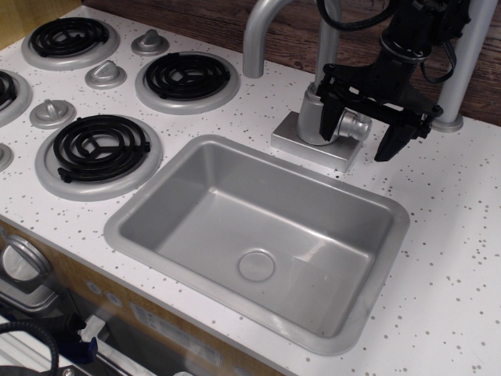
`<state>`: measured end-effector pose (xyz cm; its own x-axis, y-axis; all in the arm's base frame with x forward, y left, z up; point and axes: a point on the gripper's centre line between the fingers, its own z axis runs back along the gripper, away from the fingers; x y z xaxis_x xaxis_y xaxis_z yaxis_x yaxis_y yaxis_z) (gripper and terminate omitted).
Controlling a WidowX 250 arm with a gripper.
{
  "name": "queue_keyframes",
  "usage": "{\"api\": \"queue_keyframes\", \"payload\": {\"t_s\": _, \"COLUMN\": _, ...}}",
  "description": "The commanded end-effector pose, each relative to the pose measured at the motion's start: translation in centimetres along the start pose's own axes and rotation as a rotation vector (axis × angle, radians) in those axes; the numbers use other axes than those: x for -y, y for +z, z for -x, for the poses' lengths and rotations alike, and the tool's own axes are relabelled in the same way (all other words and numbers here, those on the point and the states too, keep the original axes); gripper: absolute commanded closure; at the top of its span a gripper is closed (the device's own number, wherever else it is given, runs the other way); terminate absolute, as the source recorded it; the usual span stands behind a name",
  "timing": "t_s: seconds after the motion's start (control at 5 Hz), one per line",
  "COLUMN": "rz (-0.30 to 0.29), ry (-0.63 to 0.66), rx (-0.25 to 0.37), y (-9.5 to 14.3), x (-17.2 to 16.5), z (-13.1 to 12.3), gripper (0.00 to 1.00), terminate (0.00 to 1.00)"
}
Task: Lever vertical to front
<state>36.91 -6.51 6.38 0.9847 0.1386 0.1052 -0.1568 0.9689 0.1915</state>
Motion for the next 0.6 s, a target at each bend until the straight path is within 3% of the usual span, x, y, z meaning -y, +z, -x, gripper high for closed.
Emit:
{"api": "queue_keyframes", "payload": {"t_s": 0.0, "rz": 0.000, "ry": 0.000, "rx": 0.000, "y": 0.0, "x": 0.0, "z": 0.0, "gripper": 0.00, "terminate": 0.00}}
{"api": "queue_keyframes", "payload": {"t_s": 0.4, "rz": -0.047, "ry": 0.011, "rx": 0.131, "y": 2.1, "x": 0.0, "z": -1.8, "gripper": 0.00, "terminate": 0.00}}
